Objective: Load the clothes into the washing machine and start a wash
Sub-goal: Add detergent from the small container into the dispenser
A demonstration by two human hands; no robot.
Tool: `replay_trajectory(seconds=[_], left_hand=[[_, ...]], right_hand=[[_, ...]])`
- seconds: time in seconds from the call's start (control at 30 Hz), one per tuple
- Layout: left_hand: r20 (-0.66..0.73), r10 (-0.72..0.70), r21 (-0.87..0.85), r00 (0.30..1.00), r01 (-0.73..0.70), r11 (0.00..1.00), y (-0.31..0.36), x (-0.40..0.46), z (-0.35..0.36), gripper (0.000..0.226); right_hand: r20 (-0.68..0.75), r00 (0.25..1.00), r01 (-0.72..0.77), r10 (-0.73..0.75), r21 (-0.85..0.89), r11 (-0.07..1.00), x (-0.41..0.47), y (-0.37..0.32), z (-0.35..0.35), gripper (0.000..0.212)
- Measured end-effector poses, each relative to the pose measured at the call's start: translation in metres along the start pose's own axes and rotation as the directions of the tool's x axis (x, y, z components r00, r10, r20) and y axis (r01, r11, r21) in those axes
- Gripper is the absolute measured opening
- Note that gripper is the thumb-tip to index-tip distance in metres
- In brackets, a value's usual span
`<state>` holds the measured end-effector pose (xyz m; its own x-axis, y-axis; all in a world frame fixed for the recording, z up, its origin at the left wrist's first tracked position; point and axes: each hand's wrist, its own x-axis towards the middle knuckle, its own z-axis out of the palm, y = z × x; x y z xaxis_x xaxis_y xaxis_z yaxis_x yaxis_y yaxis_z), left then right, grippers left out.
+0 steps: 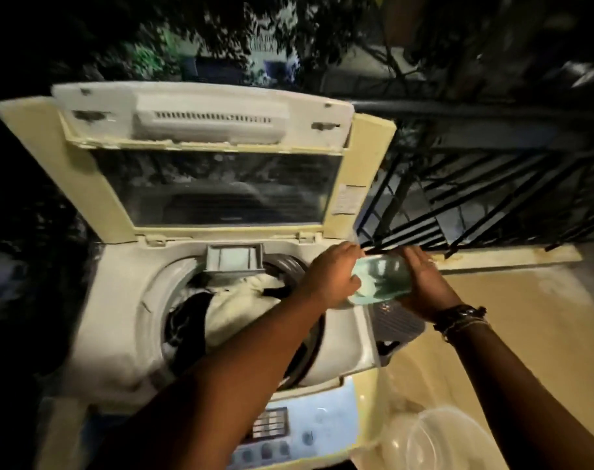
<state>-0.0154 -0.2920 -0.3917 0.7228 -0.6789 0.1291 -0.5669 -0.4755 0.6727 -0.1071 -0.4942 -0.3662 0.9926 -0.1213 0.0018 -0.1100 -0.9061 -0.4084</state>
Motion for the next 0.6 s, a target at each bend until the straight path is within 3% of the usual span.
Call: replay_trajectory(seconds=[0.1,0.23,0.33,0.43,0.53,0.6], left_hand=[[-0.001,-0.097,-0.169,0.995,0.096,0.981,-0.020,-0.031,-0.026,0.048],[-0.014,-0.209,-0.254,0.978,0.199,0.947,-0.039,-0.071,-0.044,0.042],[-0.060,-0.300,-0.312,0.952,0.268,0.912,-0.057,-0.098,-0.054,0.029],[-0.121,-0.419,-0.433,0.900,0.332,0.838,-0.074,-0.121,-0.063,0.016],[-0.137,-0.575,-0.495,0.807,0.447,0.745,-0.083,-0.135,-0.070,0.028],[-0.208,-0.628,-0.469,0.750,0.487,0.737,-0.093,-0.139,-0.074,0.033]], right_hand=[[0.179,0.983,-0.043,0.047,-0.024,0.999,-0.010,-0.035,0.005,0.093],[0.171,0.985,0.016,-0.002,-0.078,0.997,-0.020,-0.078,0.022,0.095],[0.217,0.976,0.009,-0.018,0.041,0.999,-0.024,-0.114,0.034,0.088],[0.252,0.966,0.000,-0.053,0.207,0.978,-0.024,-0.141,0.051,0.082],[0.277,0.953,0.054,-0.120,0.235,0.970,-0.015,-0.164,0.069,0.078],[0.300,0.937,0.116,-0.177,0.209,0.971,-0.007,-0.174,0.078,0.072]])
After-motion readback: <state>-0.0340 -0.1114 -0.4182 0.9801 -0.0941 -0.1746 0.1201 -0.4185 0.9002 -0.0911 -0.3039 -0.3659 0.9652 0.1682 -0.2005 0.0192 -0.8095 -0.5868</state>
